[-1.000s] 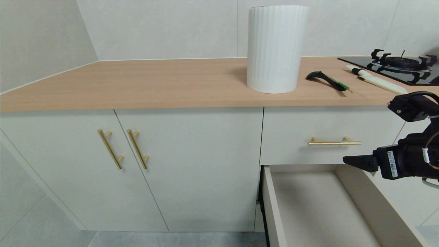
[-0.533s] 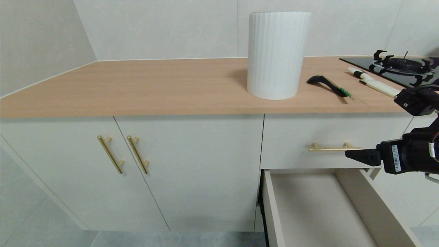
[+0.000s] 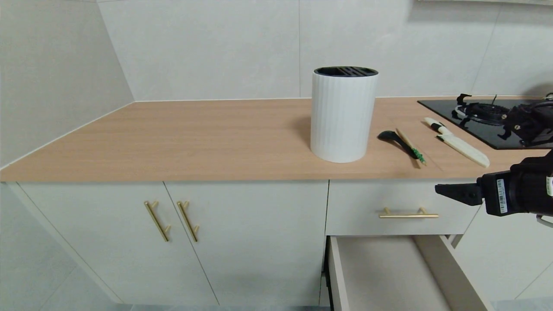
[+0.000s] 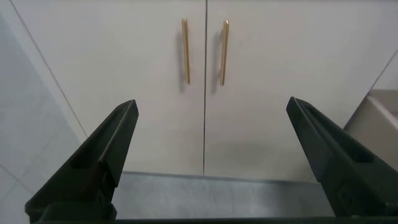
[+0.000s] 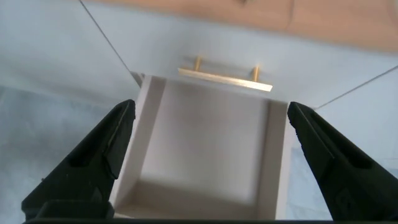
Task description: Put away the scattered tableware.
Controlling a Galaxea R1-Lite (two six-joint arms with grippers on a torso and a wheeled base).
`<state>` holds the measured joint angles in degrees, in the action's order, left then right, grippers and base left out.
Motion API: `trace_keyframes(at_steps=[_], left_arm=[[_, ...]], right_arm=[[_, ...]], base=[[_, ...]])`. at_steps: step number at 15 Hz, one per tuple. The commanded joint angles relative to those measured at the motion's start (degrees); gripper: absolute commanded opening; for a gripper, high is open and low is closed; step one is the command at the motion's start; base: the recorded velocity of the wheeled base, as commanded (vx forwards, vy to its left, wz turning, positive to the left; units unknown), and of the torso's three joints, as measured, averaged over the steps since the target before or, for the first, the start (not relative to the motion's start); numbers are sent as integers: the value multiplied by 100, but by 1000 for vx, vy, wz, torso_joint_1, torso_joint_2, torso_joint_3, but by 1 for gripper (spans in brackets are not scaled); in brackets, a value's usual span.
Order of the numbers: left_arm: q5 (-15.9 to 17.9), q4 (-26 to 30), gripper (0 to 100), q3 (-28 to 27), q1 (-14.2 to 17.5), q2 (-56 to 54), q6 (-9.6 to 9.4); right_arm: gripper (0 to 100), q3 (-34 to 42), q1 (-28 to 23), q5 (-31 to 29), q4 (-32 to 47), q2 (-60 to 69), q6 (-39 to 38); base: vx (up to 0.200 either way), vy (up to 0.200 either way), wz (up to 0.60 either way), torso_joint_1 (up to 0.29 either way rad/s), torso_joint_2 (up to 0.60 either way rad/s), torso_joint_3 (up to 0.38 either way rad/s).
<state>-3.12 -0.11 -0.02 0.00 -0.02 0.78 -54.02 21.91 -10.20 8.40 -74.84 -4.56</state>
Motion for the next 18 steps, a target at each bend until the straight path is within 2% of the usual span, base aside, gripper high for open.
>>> trace_keyframes(at_steps=[1, 3, 5, 7, 8, 10, 11, 15, 18], left_arm=[[-4, 2, 100, -6, 0, 2, 1], [-4, 2, 100, -6, 0, 2, 1], [-4, 2, 100, 2, 0, 2, 1], [-4, 2, 100, 2, 0, 2, 1], [-4, 2, 100, -6, 0, 2, 1], [-4, 2, 100, -6, 0, 2, 1], [-4, 2, 100, -6, 0, 2, 1], [-4, 2, 100, 2, 0, 2, 1], [-4, 2, 100, 2, 0, 2, 1]], right_arm=[[100, 5, -2, 1, -84, -48, -1], [100, -65, -20, 10, -330, -171, -1], [100, -759, -204, 18, -488, -725, -1], [100, -1700, -380, -8, 30, -1384, -89], [100, -2201, -459, -8, 505, -1727, -493], [100, -2763, -459, -113, 1041, -2123, -994], [100, -3062, -459, -280, 1630, -2378, -1126], [100, -3326, -442, -746, 1893, -2791, -1372], [100, -3326, -398, -755, 1858, -2975, -1381]], base=[[0, 0, 0, 159, -461, -320], [0, 0, 0, 132, -393, -254], [0, 0, 0, 56, -149, -95], [0, 0, 0, 11, -25, -21], [0, 0, 0, 0, 0, 0], [0, 0, 0, 0, 0, 0], [0, 0, 0, 0, 0, 0], [0, 0, 0, 0, 0, 0], [0, 0, 0, 0, 0, 0]])
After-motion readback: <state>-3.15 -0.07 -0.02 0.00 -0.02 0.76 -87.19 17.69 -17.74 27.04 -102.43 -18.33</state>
